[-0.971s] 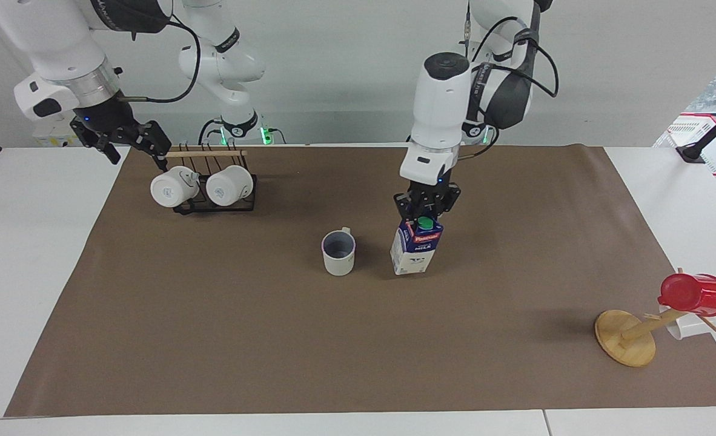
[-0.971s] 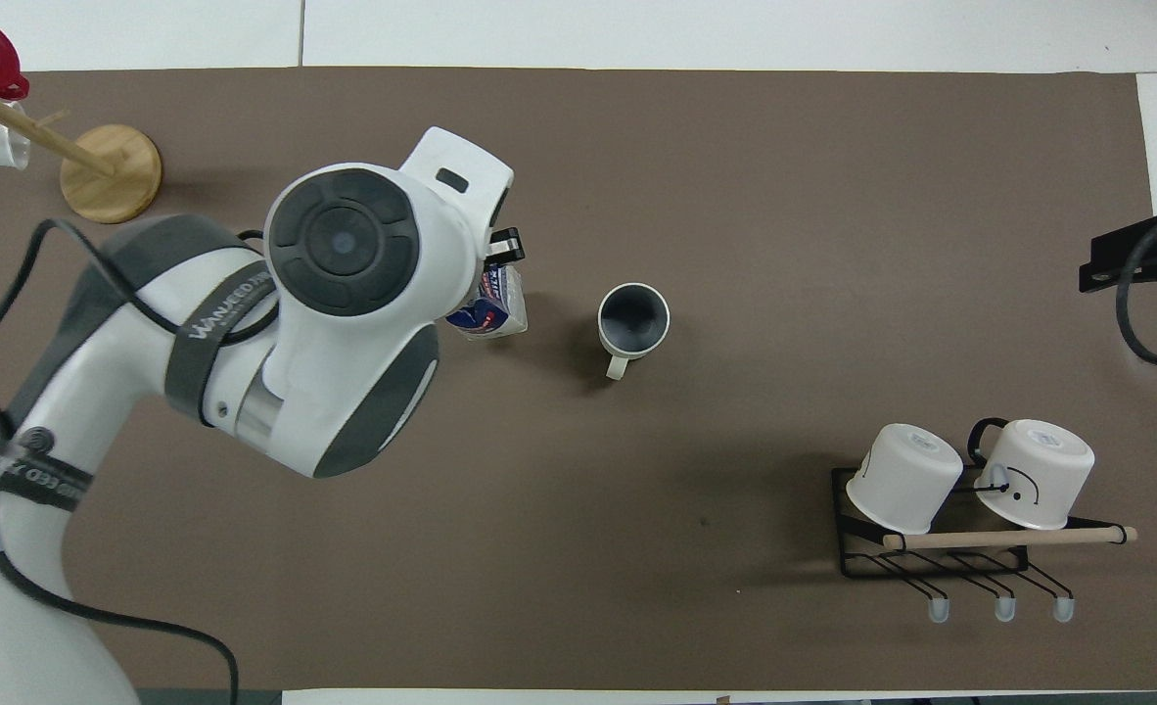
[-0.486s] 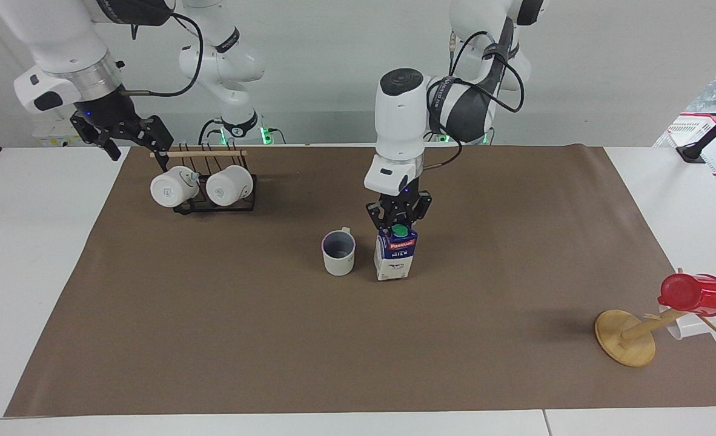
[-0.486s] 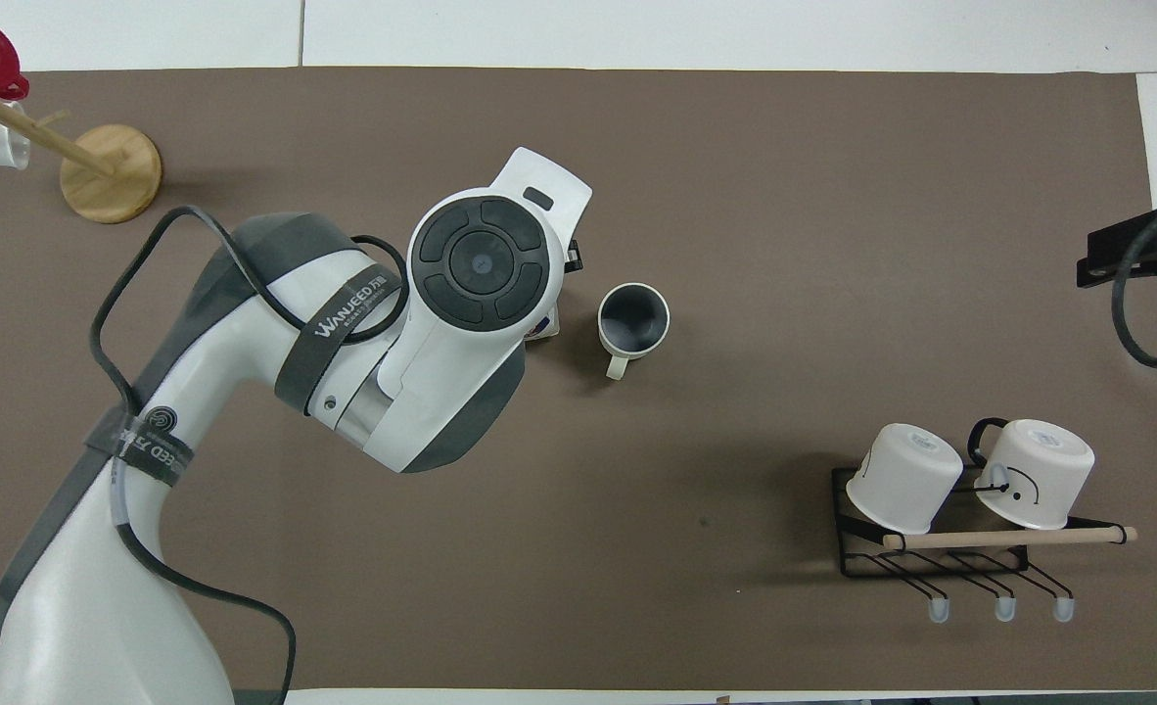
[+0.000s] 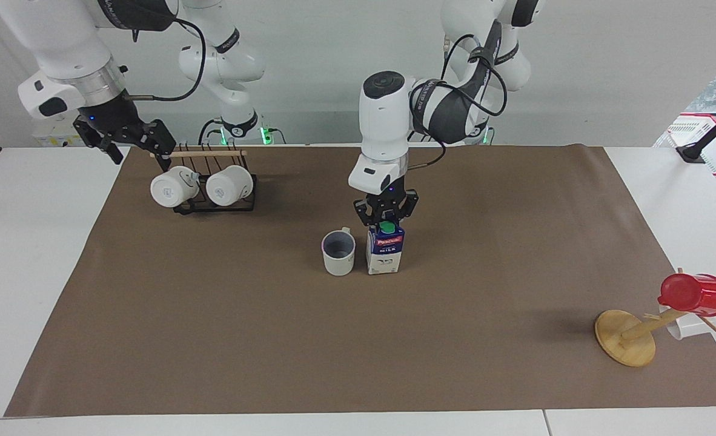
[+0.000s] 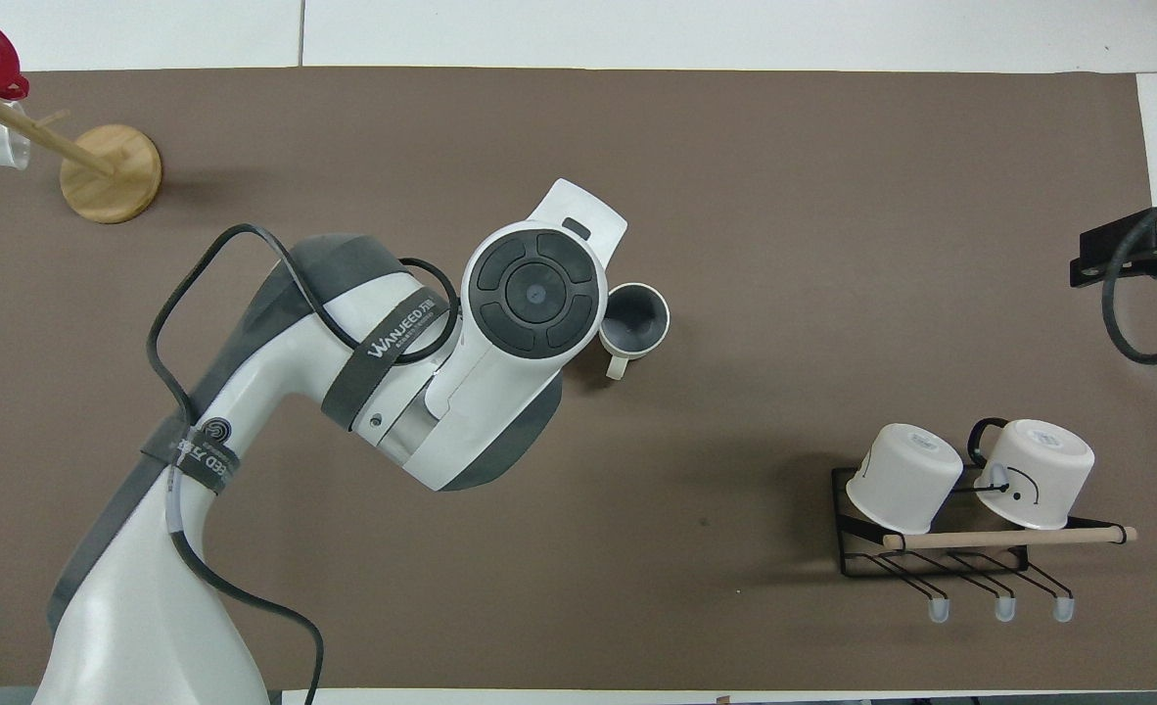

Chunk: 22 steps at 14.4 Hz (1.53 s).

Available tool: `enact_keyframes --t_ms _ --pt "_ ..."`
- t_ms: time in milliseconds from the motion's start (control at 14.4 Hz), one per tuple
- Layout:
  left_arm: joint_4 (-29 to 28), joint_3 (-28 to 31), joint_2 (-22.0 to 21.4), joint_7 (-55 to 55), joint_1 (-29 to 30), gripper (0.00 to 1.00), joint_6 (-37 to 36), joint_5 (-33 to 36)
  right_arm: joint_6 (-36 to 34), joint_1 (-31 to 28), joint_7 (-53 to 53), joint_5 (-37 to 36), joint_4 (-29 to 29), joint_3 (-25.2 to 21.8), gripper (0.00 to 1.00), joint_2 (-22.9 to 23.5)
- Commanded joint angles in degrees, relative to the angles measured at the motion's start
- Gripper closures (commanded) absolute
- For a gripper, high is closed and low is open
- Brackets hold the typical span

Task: Place cup and milk on table
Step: 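Carry the milk carton with the left gripper and lower it beside the mug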

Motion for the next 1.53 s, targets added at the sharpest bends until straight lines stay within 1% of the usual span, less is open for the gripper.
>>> enact_keyframes --t_ms 0,277,486,555,624,694,832,971,1110,1179,1457 --pt "-0.8 0.7 -0.6 -0.9 -0.8 1.0 -0.3 1.6 0.6 -0.4 -1.0 0.0 -0.9 0.1 0.0 -0.3" --pt "-2.7 0.7 -1.5 -1.0 -2.0 1.0 -0.4 1.6 1.1 -0.4 -0.6 0.0 -2.7 0.1 0.0 -1.1" --pt "-2.8 0.7 -1.6 -1.0 -2.0 1.0 -0.7 1.5 1.2 -0.4 -0.4 0.0 -3.4 0.1 0.0 -1.5" --pt "-2.8 0.7 -1.6 -1.1 -2.0 0.74 -0.9 1.5 1.2 -0.4 -0.5 0.0 -3.5 0.1 0.0 -1.5" --pt "-2.8 0.7 -1.6 -1.2 -1.9 0.28 -0.6 1.5 1.2 -0.3 -0.4 0.0 -3.9 0.1 0.0 -1.6" --pt "-2.8 0.7 -1.6 -1.1 -1.9 0.0 -0.4 1.5 1.2 -0.3 -0.4 0.0 -4.5 0.1 0.0 -2.0" --pt "-2.5 0.7 -1.9 -0.8 -1.6 0.0 -0.3 1.5 1.3 -0.3 -0.5 0.0 -4.7 0.1 0.0 -2.2" --pt "-2.2 0.8 -4.1 -0.5 -1.1 0.0 -0.3 1.3 2.3 -0.1 -0.7 -0.1 -4.7 0.1 0.0 -2.2" --pt "-2.0 1.2 -7.4 -0.2 0.0 0.0 -1.0 0.7 2.3 -0.2 -0.8 -0.1 -4.7 0.1 0.0 -2.2" --pt "-2.6 1.2 -9.6 0.0 0.8 0.0 -1.7 0.4 2.3 -0.2 -0.8 -0.1 -4.7 0.1 0.0 -2.2" --pt "-4.4 1.3 -14.2 6.6 8.1 0.0 -8.2 -2.3 2.2 -0.2 -0.8 -0.1 -4.7 0.1 0.0 -2.2"
